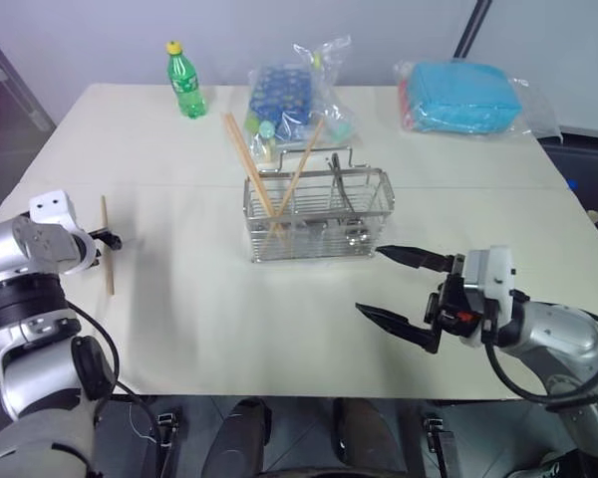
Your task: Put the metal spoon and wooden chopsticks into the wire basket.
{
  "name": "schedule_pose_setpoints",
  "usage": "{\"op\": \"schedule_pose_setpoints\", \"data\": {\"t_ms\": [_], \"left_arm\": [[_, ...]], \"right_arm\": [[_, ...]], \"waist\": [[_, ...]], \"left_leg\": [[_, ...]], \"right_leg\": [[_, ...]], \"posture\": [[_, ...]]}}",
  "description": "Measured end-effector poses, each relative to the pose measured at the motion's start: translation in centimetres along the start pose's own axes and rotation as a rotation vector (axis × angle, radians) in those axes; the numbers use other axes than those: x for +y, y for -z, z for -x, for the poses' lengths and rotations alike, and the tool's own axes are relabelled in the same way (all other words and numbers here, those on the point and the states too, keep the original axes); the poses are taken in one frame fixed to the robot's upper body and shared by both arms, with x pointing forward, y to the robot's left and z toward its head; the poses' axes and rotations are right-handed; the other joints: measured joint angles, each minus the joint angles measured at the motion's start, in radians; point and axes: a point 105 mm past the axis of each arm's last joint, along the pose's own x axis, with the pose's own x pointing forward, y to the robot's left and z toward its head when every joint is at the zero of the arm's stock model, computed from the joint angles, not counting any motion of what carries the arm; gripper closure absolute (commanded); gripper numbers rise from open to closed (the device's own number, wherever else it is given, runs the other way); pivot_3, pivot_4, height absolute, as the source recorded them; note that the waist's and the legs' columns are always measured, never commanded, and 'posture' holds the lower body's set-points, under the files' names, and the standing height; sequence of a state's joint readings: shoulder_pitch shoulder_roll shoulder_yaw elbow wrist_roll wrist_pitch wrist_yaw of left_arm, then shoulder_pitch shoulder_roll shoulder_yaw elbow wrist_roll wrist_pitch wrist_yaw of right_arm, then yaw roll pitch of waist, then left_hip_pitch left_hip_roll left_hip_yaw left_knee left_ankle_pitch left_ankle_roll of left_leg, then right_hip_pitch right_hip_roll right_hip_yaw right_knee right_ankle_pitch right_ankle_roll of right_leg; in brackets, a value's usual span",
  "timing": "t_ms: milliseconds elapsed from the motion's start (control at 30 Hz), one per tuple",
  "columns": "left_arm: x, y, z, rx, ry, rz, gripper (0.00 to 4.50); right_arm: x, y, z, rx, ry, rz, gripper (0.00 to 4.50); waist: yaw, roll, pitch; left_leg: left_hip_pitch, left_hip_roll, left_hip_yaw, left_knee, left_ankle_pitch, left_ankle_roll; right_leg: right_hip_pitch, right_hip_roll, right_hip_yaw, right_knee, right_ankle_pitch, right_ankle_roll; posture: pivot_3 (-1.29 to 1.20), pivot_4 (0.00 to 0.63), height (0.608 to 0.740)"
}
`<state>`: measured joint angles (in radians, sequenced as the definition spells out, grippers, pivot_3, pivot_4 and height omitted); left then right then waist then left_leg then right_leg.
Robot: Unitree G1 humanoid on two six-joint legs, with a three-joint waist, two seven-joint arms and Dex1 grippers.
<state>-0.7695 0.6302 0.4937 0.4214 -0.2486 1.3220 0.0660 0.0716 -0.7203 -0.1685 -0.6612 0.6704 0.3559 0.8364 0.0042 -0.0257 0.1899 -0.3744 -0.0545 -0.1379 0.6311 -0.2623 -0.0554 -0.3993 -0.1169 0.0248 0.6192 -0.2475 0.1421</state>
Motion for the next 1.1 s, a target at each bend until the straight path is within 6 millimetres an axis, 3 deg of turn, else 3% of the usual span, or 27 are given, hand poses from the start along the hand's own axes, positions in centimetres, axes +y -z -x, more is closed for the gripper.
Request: {"op": "schedule_pose_setpoints", "data": {"t_ms": [100,200,433,967,1100], "left_arm": [[-0.1,-0.3,-0.3,-0.004,0.009,0.002,0.06],[-0.3,-0.5,-0.6,-0.015,0.021,0.008,0.89],[-1.0,-0.9,-0.8,-0.025,0.040,-0.010,4.47],[-1.5,-1.1,-0.8,-0.080,0.067,-0.006,4.47],[-3.0,-3.9,-0.1,-0.334,0.095,-0.093,4.47]], "right_arm": [[-0.1,0.0,0.0,0.000,0.010,0.000,0.00],[-0.2,0.0,0.0,0.001,0.017,0.000,0.00],[-0.3,0.0,0.0,0.004,0.028,0.003,0.00],[-0.2,0.0,0.8,0.020,0.016,-0.033,0.00],[0.6,-0.2,0.7,0.015,-0.010,-0.044,0.00]], "waist": [[0.001,0.000,0.000],[0.001,0.000,0.000],[-0.003,0.000,0.000],[-0.015,0.000,0.000],[-0.013,0.000,0.000]], "left_leg": [[0.000,0.000,0.000,0.000,0.000,0.000],[0.000,0.000,0.000,0.000,0.000,0.000],[0.000,0.000,0.000,0.000,0.000,0.000],[0.000,0.000,0.000,0.000,0.000,0.000],[-0.001,0.000,0.000,0.001,0.000,-0.001]], "right_leg": [[0.000,0.000,0.000,0.000,0.000,0.000],[0.000,0.000,0.000,0.000,0.000,0.000],[0.000,0.000,0.000,0.001,0.000,0.000],[0.000,0.000,0.000,0.001,0.000,0.000],[0.000,-0.001,0.000,0.001,0.000,0.000]], "posture": [[0.00,0.150,0.740],[0.00,0.150,0.740],[0.00,0.150,0.740],[0.00,0.150,0.740],[0.00,0.150,0.740]]}}
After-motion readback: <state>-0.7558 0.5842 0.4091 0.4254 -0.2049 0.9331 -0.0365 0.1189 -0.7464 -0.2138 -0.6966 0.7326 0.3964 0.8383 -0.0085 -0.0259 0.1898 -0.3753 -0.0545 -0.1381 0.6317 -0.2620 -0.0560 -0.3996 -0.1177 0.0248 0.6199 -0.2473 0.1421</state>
